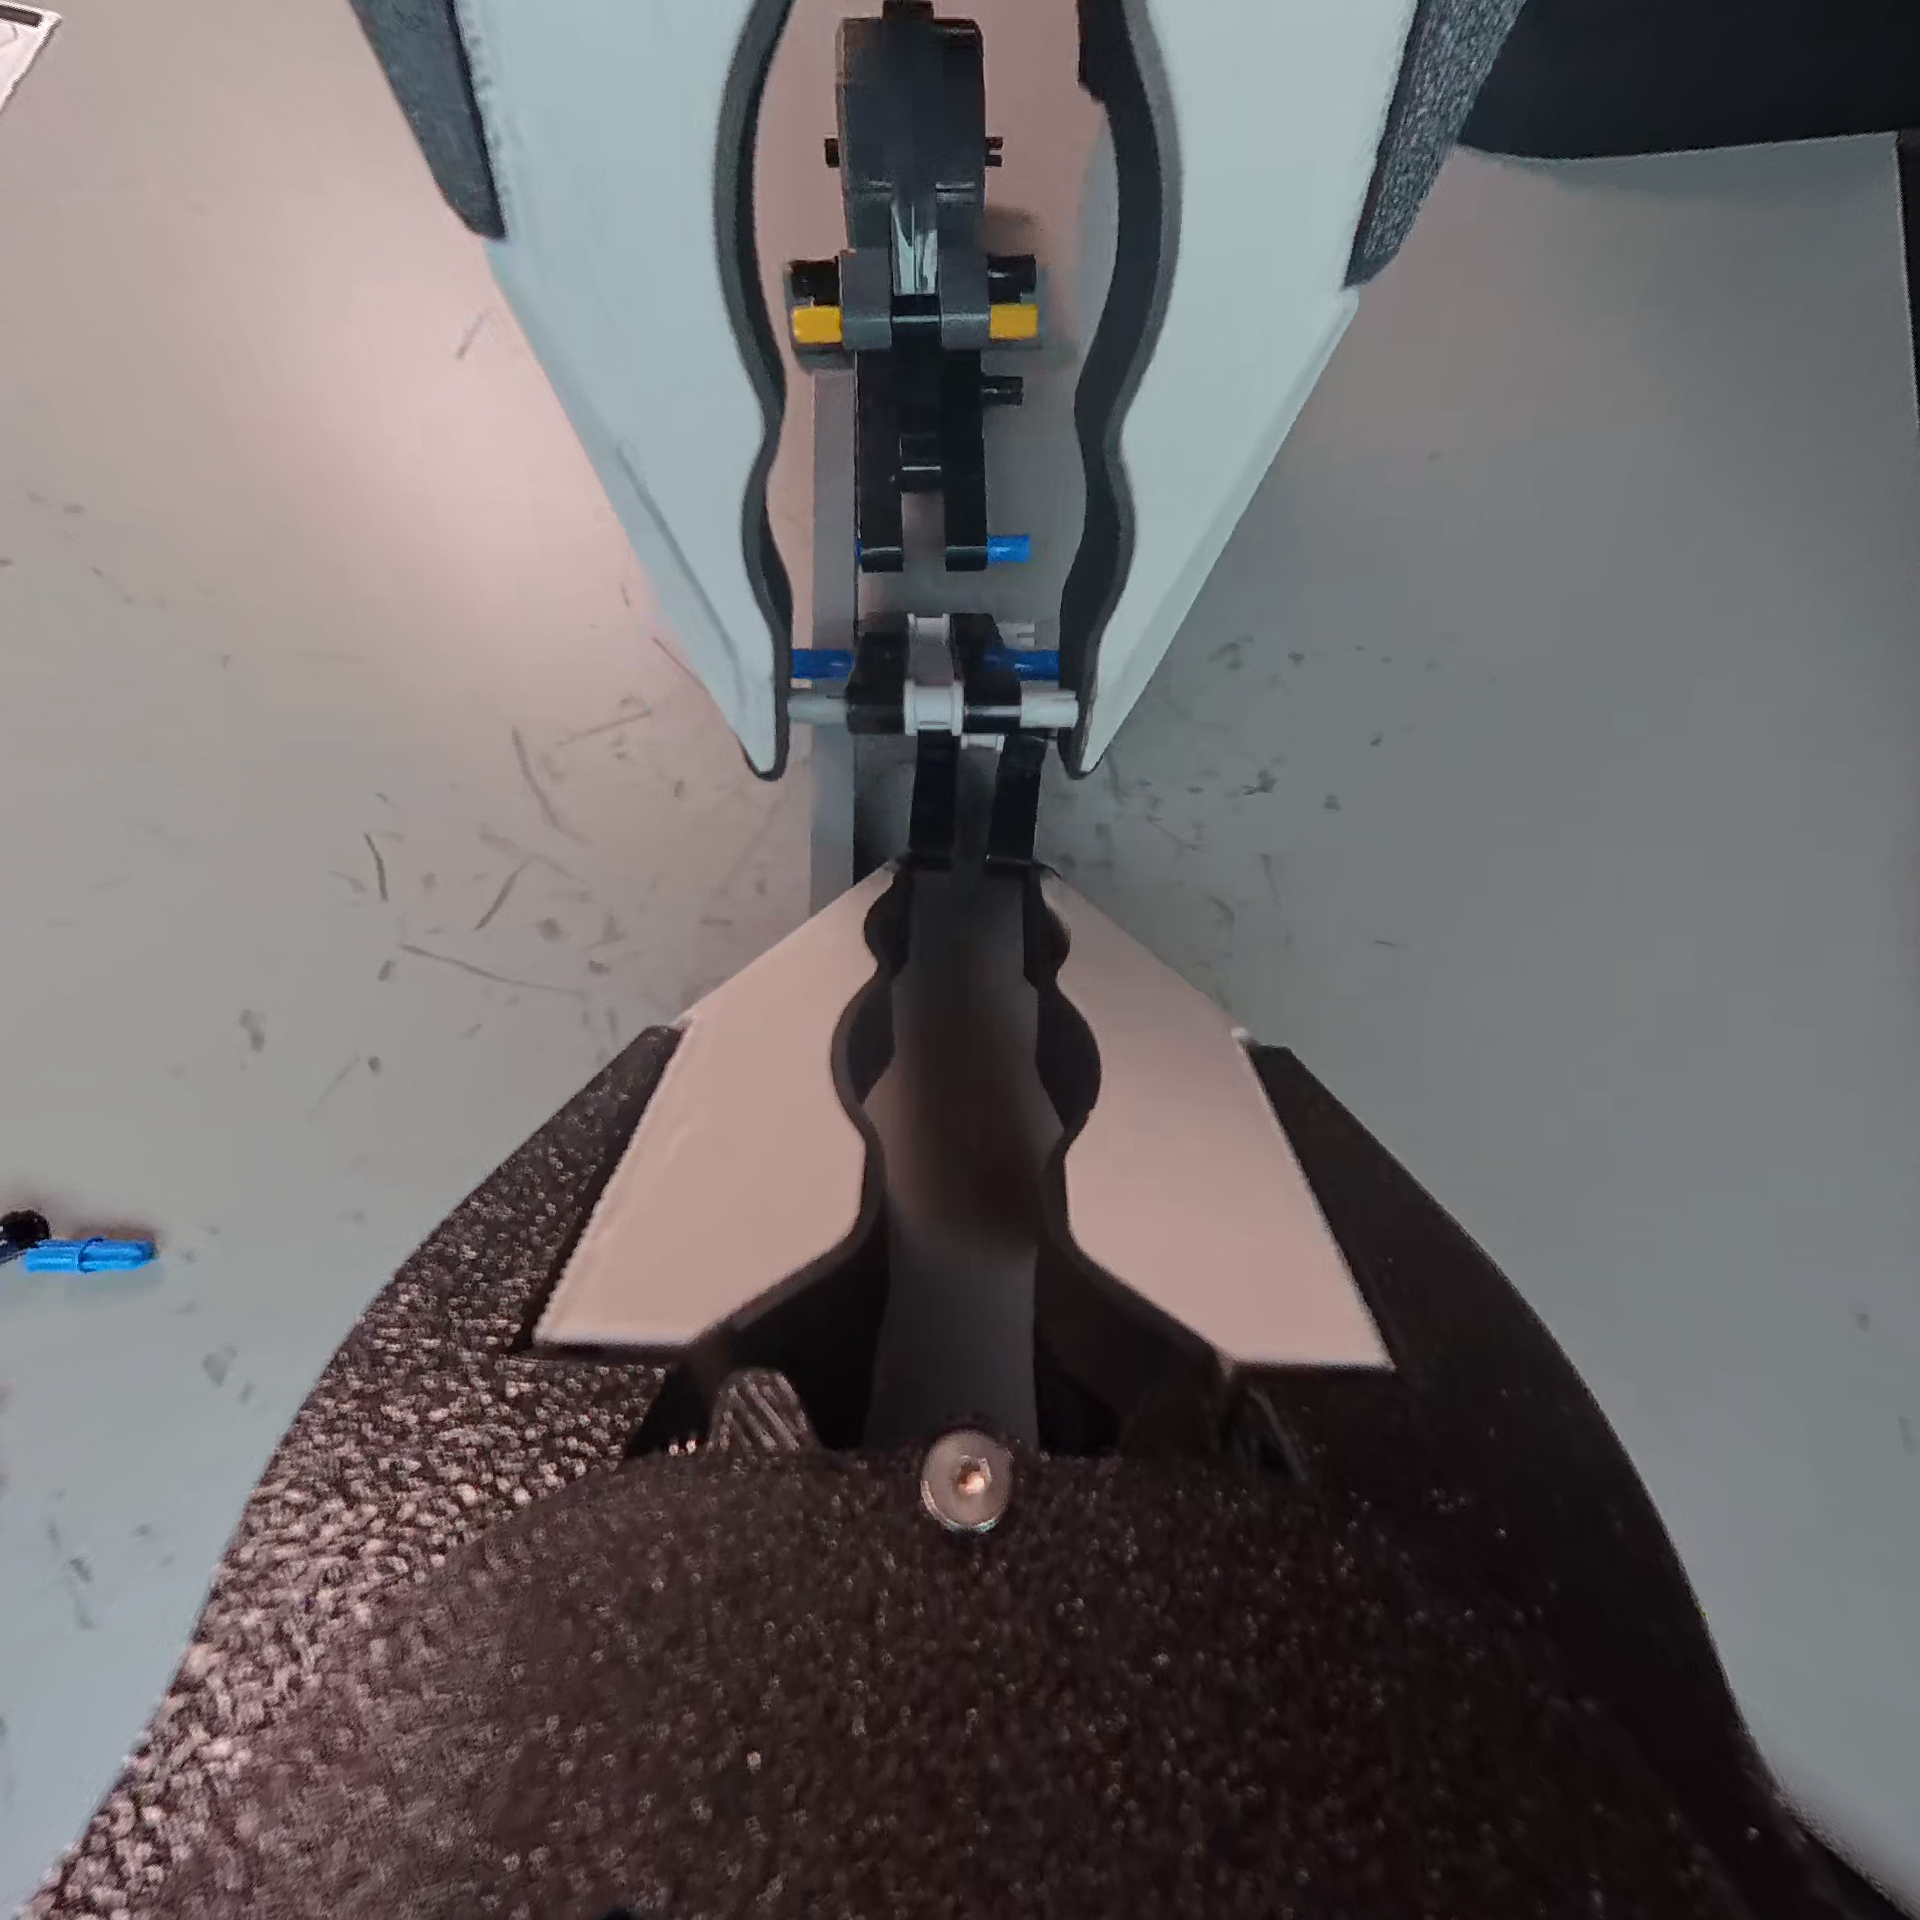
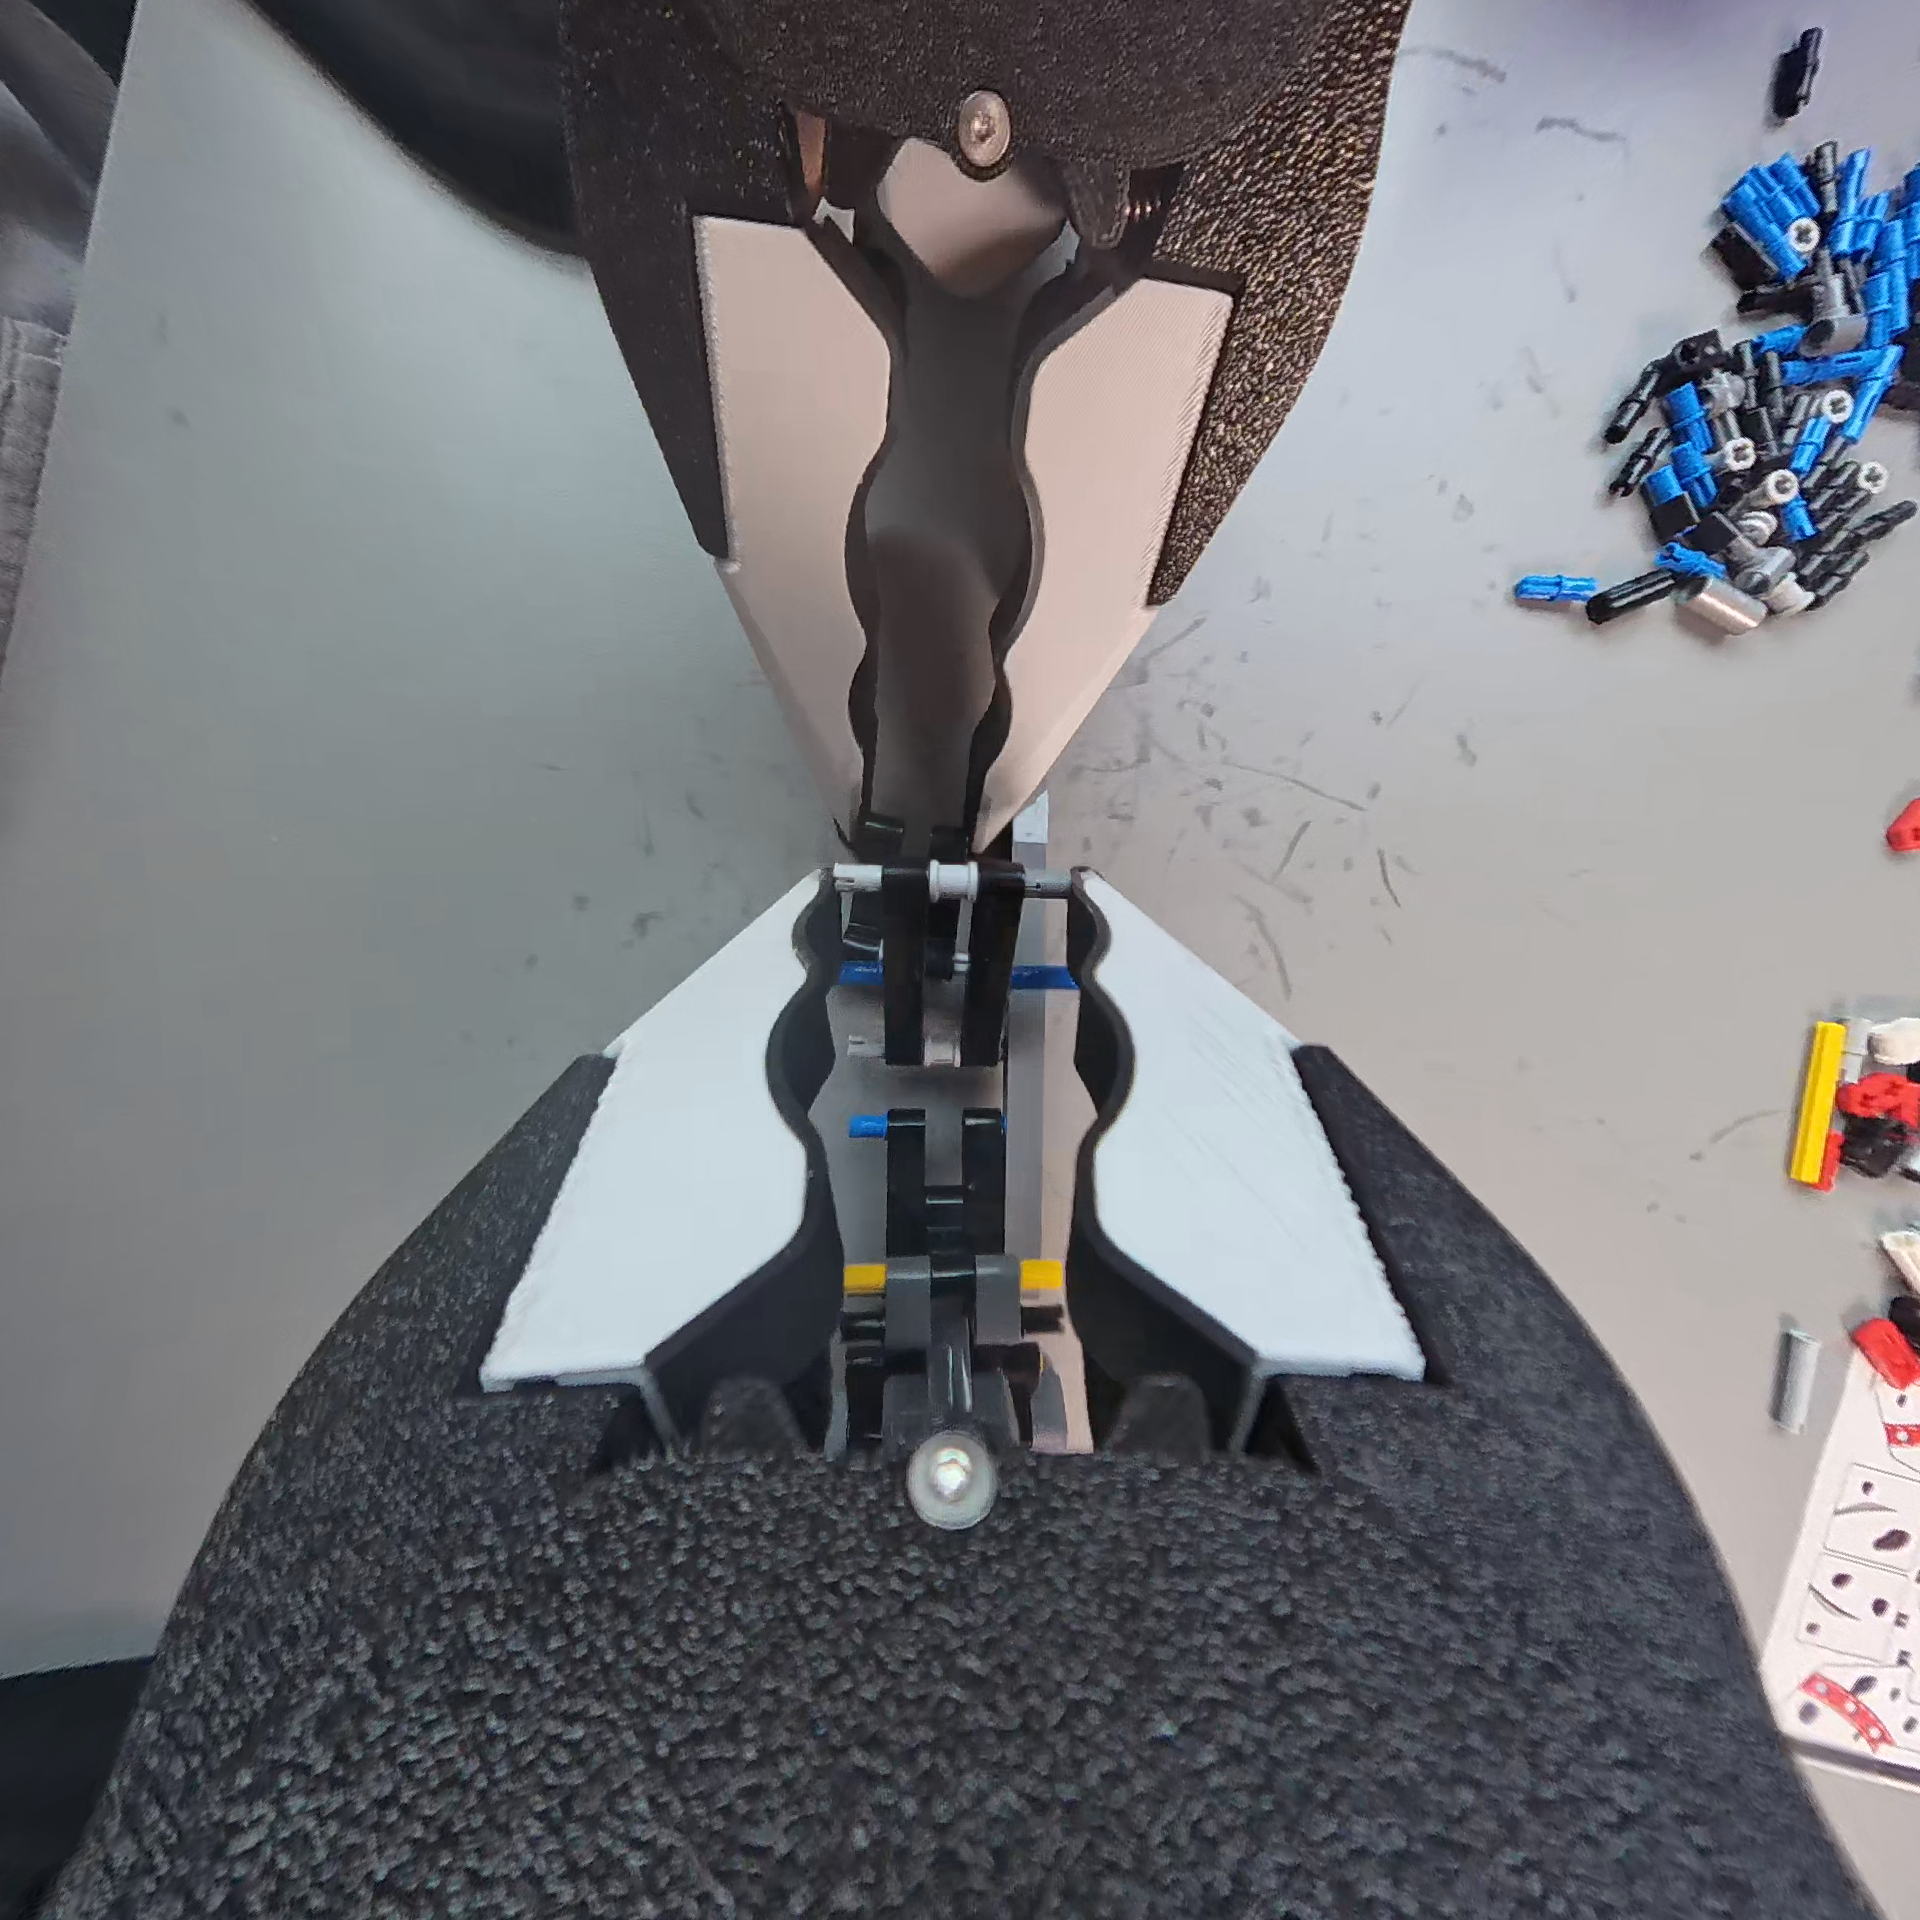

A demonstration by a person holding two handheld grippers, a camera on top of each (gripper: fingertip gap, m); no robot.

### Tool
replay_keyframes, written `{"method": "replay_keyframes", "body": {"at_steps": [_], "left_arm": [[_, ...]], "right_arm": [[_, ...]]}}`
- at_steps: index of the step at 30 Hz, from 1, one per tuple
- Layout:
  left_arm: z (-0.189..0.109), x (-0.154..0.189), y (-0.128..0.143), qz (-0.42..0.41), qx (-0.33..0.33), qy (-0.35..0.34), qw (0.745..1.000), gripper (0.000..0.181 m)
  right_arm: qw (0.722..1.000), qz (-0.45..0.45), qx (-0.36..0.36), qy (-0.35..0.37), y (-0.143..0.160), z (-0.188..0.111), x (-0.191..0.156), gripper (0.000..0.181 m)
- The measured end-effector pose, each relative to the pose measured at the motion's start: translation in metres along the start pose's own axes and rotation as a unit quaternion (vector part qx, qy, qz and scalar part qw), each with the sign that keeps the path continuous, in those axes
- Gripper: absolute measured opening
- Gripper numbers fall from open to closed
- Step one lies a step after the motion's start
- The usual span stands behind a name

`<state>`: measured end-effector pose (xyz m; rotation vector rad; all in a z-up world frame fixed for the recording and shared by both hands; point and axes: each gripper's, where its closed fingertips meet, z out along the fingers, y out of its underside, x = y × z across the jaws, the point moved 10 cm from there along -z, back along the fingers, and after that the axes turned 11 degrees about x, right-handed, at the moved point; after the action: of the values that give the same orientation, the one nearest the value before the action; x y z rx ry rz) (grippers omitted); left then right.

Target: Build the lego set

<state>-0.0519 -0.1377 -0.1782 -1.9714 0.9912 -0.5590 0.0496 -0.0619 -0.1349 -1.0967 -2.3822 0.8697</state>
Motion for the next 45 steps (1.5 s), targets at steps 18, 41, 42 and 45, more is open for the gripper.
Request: {"method": "replay_keyframes", "body": {"at_steps": [18,41,42,45], "left_arm": [[-0.017,-0.007,-0.005,0.006,0.026,-0.031,0.999,0.019],[0.001,-0.020,0.000,-0.011,0.002,-0.038,0.999,0.009],[0.001,-0.020,0.000,-0.010,0.002,-0.037,0.999,0.010],[0.001,-0.020,0.000,-0.005,0.003,-0.038,0.999,0.010]], "right_arm": [[0.997,0.024,0.067,0.029,0.021,-0.029,-0.004,0.043],[0.999,0.035,0.010,0.023,0.043,-0.045,0.000,0.043],[0.999,0.035,0.007,0.023,0.043,-0.045,0.000,0.043],[0.999,0.030,-0.006,0.030,0.041,-0.046,0.000,0.050]]}}
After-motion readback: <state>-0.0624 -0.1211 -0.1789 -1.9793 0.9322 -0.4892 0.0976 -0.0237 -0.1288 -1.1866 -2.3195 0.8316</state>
